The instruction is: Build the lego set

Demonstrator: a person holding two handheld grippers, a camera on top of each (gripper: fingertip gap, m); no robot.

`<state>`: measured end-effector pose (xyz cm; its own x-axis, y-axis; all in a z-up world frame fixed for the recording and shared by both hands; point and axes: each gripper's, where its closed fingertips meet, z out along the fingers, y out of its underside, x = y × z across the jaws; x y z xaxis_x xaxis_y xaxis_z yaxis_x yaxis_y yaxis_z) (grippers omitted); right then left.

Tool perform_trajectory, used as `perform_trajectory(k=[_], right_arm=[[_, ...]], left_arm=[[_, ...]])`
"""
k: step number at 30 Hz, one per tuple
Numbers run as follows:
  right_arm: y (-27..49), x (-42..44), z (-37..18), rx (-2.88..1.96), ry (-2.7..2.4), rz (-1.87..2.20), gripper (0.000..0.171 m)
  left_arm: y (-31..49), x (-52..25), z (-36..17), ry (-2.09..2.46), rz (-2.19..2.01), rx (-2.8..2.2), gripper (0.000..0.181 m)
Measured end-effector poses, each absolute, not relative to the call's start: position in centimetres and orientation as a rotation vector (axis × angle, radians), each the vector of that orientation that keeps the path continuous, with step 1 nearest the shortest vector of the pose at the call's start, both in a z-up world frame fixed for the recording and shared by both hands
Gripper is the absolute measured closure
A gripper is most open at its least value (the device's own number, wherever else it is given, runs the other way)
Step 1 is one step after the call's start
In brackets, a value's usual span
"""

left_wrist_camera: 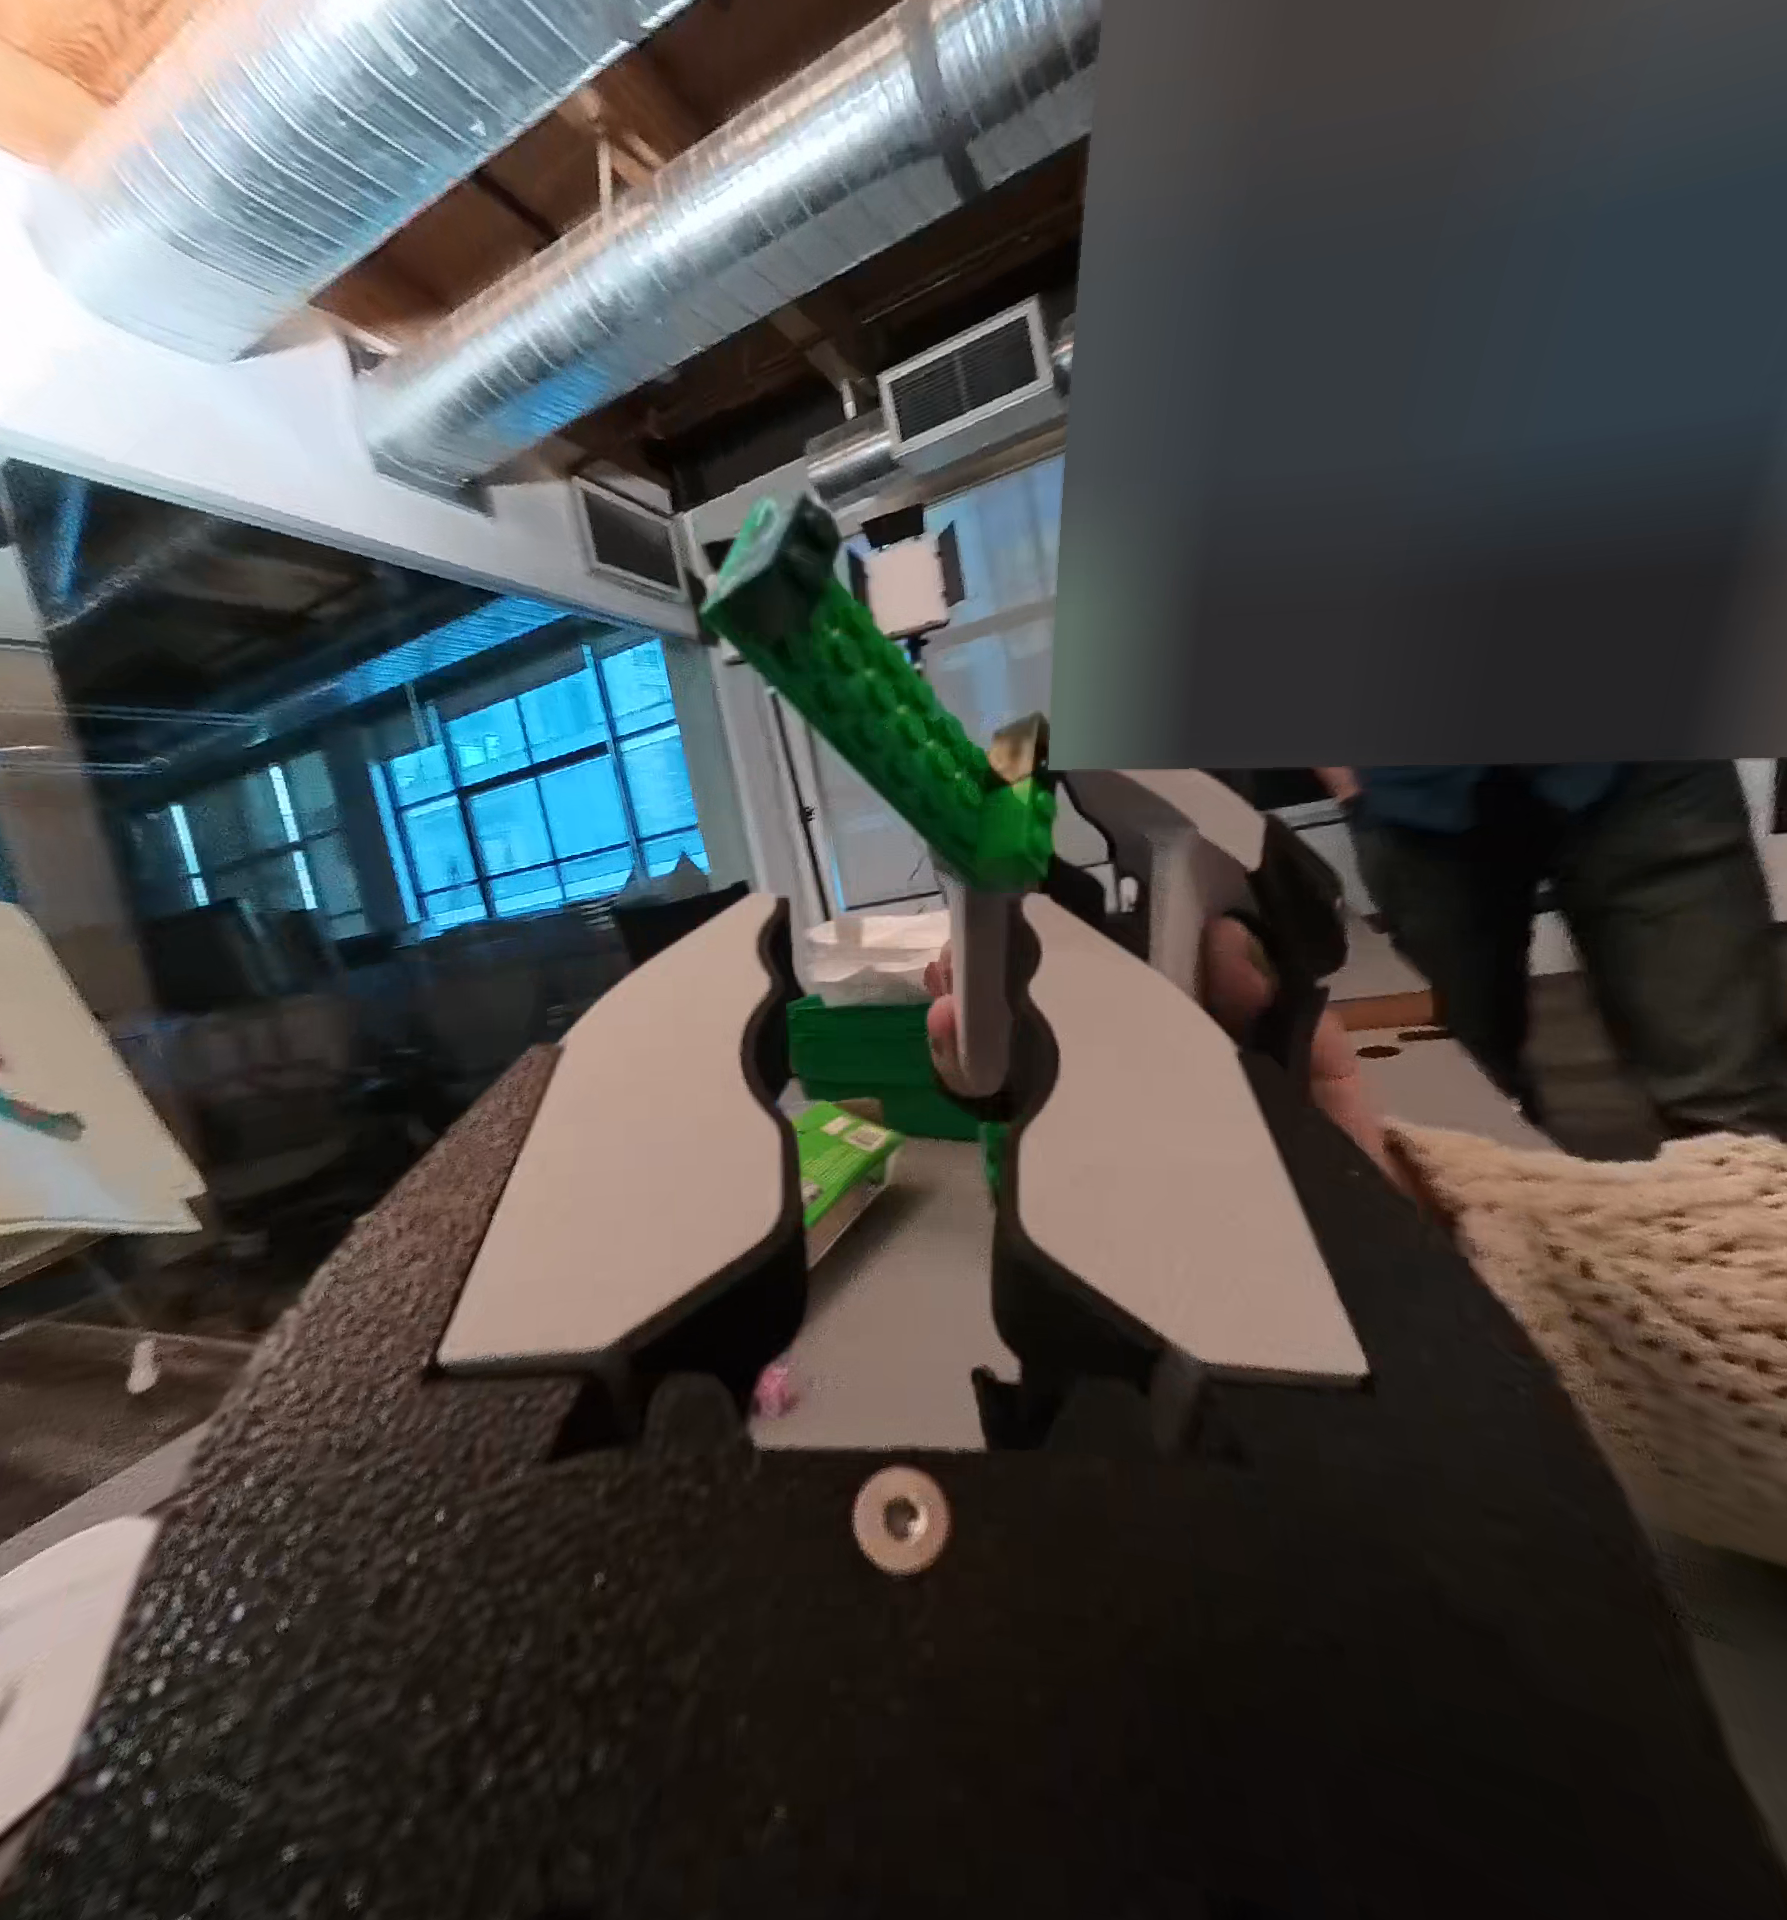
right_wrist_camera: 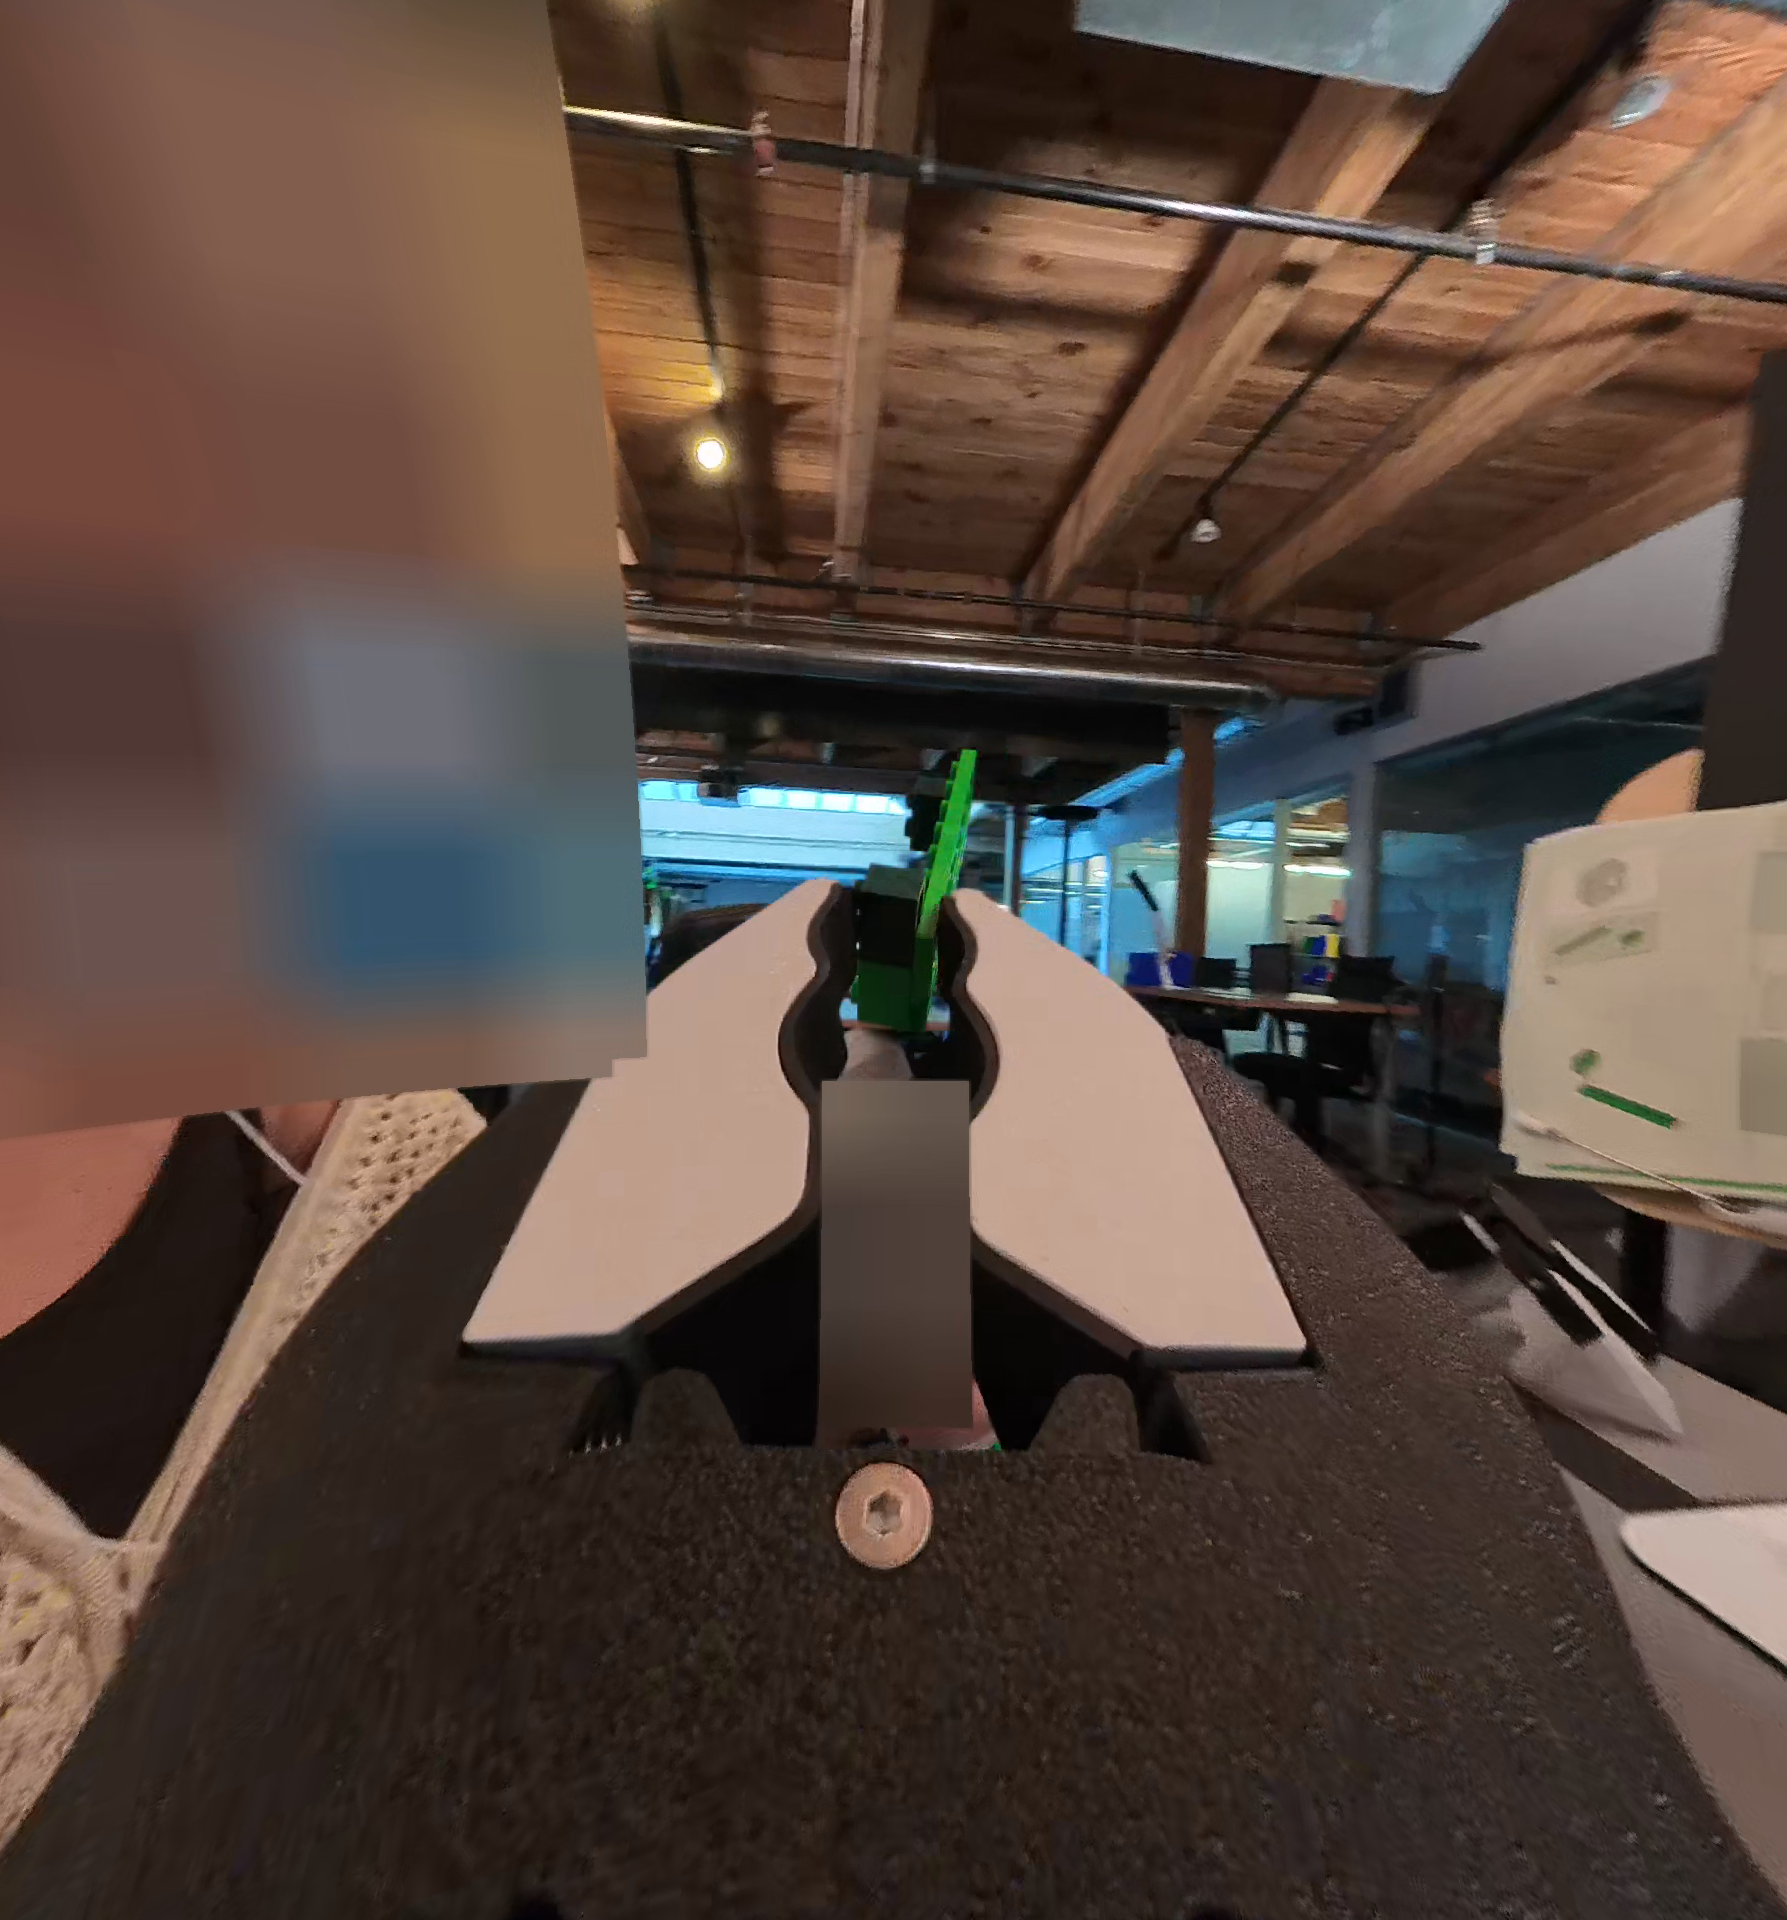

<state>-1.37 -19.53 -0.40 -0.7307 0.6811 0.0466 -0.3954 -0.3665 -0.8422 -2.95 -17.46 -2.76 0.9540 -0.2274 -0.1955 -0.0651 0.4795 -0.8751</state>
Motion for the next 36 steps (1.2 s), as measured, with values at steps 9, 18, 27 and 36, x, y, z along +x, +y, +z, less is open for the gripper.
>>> perform_trajectory(k=[9,18,27,36], right_arm=[[-20.7,0.2,-0.1,-0.266,-1.300,2.125,0.157],[-20.5,0.1,-0.8,-0.268,-1.364,2.090,0.157],[-19.8,-0.7,-1.8,-0.341,-1.397,2.051,0.157],[-17.1,-2.4,-2.5,-0.468,-1.193,1.997,0.114]], left_arm=[[-19.6,-0.4,-1.6,0.450,-0.237,-0.960,0.149],[-20.1,-0.5,-1.3,0.450,-0.217,-0.932,0.158],[-19.9,-2.3,-0.9,0.364,-0.297,-0.941,0.172],[-18.7,-4.3,-1.8,0.243,-0.326,-0.982,0.177]])
